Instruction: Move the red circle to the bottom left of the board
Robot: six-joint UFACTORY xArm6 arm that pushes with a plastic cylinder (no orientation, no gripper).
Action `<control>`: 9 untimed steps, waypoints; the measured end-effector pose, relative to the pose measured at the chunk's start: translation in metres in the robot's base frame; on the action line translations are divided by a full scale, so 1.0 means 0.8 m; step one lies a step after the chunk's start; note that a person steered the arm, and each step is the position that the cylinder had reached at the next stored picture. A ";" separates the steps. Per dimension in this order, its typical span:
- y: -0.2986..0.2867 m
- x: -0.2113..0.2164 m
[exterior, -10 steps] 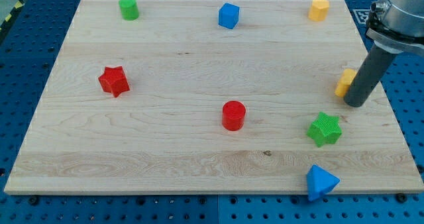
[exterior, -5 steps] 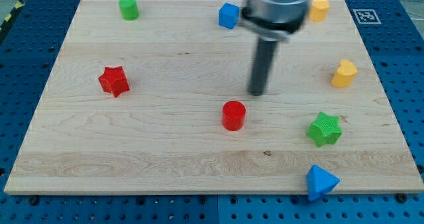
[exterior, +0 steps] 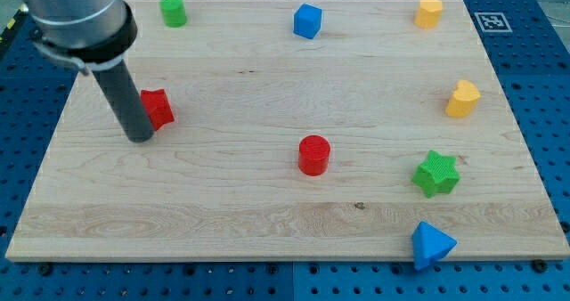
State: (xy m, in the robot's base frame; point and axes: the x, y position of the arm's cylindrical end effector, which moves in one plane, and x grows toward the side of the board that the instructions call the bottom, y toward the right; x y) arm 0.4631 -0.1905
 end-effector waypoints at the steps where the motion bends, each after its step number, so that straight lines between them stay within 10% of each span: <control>1: -0.002 -0.005; 9: 0.031 -0.015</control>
State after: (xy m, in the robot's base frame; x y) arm 0.4508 -0.1661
